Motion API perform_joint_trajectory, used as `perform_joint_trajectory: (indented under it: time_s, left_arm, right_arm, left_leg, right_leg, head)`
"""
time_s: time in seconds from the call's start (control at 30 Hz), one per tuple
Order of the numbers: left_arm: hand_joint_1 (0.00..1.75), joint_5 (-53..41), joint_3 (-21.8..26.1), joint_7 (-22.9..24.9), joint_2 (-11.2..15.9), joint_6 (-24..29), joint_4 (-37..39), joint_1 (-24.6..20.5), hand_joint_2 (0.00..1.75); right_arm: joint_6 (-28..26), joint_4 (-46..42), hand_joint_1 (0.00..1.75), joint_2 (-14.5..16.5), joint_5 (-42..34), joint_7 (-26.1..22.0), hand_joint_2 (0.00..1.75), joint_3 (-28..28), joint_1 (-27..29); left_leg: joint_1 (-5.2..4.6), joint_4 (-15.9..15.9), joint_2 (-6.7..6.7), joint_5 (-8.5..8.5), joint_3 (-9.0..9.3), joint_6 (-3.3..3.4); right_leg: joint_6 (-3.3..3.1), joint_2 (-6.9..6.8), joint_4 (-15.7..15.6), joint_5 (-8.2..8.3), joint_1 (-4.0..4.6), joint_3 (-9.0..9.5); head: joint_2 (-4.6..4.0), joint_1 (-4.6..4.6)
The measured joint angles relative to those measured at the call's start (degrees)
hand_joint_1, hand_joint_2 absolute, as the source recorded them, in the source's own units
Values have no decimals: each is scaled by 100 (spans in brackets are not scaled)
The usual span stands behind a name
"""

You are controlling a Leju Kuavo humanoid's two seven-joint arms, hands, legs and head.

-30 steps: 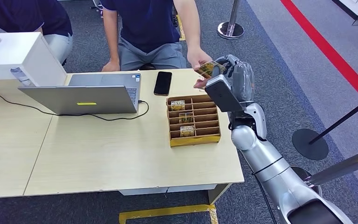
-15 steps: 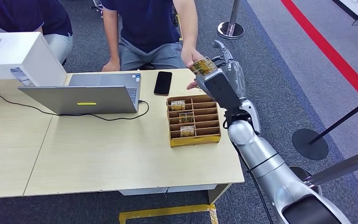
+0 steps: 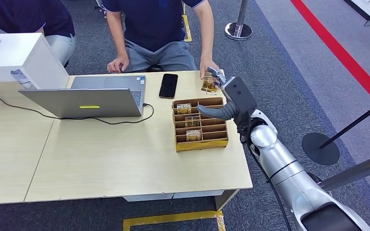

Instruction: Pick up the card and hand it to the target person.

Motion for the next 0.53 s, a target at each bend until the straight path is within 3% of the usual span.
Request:
perform_joint_trajectory:
  time_s: [0.3, 0.53]
  left_arm:
    - [0, 81, 0, -70, 72, -34, 0, 0, 0]
    - [0, 90, 0, -100, 106, -31, 0, 3, 0]
  right_arm:
    - [805, -250, 0, -709, -718, 66, 175, -67, 492]
    - [867, -518, 0, -1074, -845, 66, 175, -142, 945]
  left_leg:
    - [0, 0, 0, -1, 0, 1]
    - [0, 0, 0, -2, -1, 2]
  right_leg:
    - [0, -1, -1, 0, 0, 1]
    - [0, 0, -1, 0, 0, 0]
  head:
    - [0, 1]
    - [0, 0]
